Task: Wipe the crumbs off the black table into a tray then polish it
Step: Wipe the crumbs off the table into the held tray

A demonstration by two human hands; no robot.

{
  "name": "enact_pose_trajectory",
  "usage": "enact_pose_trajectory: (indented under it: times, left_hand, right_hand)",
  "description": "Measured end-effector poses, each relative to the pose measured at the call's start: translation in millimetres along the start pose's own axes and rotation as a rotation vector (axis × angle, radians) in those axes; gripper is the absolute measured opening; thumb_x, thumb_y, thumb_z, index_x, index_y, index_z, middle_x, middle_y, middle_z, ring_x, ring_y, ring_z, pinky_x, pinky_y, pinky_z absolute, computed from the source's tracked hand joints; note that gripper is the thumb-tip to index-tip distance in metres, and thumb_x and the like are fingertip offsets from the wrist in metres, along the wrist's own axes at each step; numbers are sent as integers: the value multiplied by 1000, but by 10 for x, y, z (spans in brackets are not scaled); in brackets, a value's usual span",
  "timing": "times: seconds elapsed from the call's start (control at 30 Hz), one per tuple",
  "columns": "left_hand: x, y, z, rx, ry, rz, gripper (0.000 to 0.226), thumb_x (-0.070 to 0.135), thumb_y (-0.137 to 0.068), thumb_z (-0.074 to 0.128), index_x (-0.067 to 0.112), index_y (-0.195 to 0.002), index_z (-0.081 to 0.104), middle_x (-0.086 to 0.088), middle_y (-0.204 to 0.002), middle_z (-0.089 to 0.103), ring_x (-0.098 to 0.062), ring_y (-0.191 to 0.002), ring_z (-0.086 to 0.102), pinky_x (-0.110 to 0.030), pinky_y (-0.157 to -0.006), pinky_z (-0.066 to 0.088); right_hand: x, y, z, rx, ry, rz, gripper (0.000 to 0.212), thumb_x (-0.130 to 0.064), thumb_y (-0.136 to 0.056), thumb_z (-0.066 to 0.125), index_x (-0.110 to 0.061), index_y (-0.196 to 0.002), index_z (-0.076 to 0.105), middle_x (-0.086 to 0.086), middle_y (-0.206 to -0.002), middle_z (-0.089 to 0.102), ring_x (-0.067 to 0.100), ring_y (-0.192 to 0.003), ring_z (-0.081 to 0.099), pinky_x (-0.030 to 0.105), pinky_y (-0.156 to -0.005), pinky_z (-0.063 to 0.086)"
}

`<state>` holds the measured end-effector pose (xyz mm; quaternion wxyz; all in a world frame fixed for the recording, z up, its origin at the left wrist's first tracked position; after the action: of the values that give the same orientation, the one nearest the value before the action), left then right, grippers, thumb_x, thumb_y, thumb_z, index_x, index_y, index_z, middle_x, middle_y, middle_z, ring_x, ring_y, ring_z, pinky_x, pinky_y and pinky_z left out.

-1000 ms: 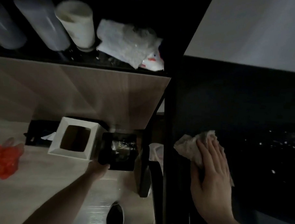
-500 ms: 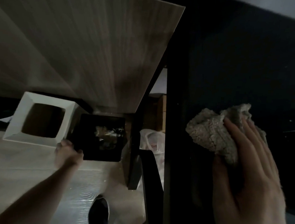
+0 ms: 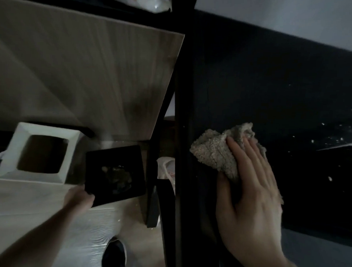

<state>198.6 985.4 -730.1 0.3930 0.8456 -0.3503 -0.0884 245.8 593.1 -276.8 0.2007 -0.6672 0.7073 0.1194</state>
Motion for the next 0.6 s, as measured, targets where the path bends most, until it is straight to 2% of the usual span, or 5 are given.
enact_pose_trajectory:
  times: [0.13, 0.27, 0.37, 0.43, 0.6]
  left_hand:
    - [191, 1121, -665, 0, -12, 61, 19, 12, -82, 60, 14, -95, 74, -16, -97, 76, -36, -92, 71, -31, -68, 49]
    - [-76, 1925, -1011, 0, -44, 67, 21, 14, -80, 60, 13, -95, 75, -15, -95, 76, -37, -91, 71, -35, -72, 54]
    - [-291, 2455, -1278, -13, -82, 45, 17, 17, -83, 59, 14, -93, 72, -14, -91, 75, -35, -88, 71, -37, -72, 56]
    - [-422, 2871, -1457, -41, -123, 26, 15, 15, -85, 55, 15, -85, 69, -10, -79, 71, -33, -79, 69, -34, -65, 54]
    - [-679, 3774, -1826, -15, -118, 61, 16, 10, -84, 54, 18, -75, 65, -8, -68, 65, -29, -64, 61, -30, -55, 45]
  right_hand:
    - [0, 2, -29, -9, -35, 1, 57, -19, -100, 56, -24, -155, 44, -7, -165, 36, 7, -157, 20, 44, -128, 23]
    - [-62, 199, -93, -46, -130, 14, 59, -7, -97, 57, -24, -153, 48, -6, -162, 41, 10, -155, 27, 48, -125, 29]
    - [-166, 598, -163, -176, -162, 19, 61, -8, -95, 55, -29, -152, 49, -9, -163, 39, 8, -155, 27, 43, -125, 30]
    - [-199, 918, -258, -261, -160, 29, 60, -11, -98, 53, -33, -153, 47, -13, -164, 37, 5, -155, 26, 39, -125, 30]
    - [-174, 1473, -663, -365, -299, 191, 55, -18, -104, 48, -45, -152, 42, -19, -158, 44, 4, -145, 42, 33, -113, 46]
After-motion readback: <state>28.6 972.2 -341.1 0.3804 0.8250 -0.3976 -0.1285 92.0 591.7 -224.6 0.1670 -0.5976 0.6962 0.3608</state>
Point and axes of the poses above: each hand's wrist, its own y-axis away from the middle knuckle, its own z-axis out of the palm, x = y × z, the point moved 6 cm from there along -y, towards the middle knuckle
